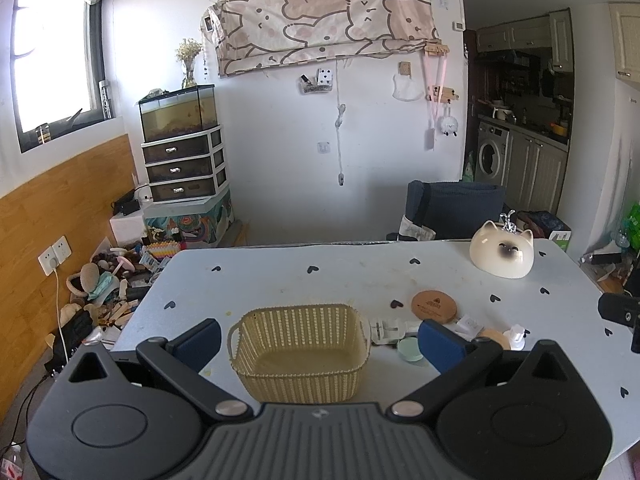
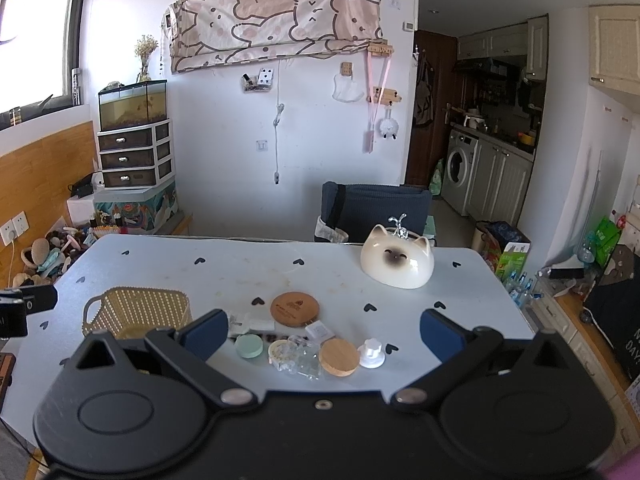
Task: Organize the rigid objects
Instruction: 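Move the right tool to the cork coaster and close on it while the left tool grips the basket rim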
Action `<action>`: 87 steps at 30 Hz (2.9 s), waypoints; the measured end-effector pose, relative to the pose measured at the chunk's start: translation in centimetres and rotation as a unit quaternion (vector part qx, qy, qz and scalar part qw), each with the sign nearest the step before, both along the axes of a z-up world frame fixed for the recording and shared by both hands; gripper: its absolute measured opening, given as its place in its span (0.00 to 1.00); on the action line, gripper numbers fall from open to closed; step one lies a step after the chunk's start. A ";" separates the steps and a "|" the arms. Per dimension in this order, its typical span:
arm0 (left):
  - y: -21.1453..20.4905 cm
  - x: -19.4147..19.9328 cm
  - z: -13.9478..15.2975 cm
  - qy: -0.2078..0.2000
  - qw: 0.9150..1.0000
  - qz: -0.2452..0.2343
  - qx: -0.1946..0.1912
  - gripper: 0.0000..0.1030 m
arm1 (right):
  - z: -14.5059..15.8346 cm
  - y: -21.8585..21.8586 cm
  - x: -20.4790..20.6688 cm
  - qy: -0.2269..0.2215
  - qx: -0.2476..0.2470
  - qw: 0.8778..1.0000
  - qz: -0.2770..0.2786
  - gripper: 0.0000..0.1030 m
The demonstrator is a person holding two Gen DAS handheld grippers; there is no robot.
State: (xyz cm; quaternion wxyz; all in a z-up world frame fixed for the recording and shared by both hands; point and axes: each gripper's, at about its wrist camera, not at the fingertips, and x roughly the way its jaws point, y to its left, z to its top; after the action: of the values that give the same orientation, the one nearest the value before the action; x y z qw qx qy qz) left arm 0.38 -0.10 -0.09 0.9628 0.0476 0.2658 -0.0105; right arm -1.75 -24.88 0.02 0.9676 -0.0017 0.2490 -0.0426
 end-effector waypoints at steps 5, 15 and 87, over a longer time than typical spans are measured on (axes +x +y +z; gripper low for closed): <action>-0.2 1.4 -0.3 -0.008 1.000 0.010 0.011 1.00 | 0.0 -0.2 0.5 -0.001 -0.001 1.000 0.007 1.00; 0.5 6.1 -1.3 -0.005 0.998 0.059 0.017 1.00 | -0.7 -1.8 4.1 -0.001 -0.007 1.000 0.023 1.00; 14.9 24.3 -16.5 0.197 0.975 0.019 -0.104 0.04 | -24.6 2.6 40.7 0.256 0.000 0.967 0.017 0.84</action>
State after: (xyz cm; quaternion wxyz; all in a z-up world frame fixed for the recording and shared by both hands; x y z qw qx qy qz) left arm 24.70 14.76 -16.60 0.8913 -0.0604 0.4485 -0.0290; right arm 38.97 -22.27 -24.61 0.8723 -0.0165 0.4881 -0.0243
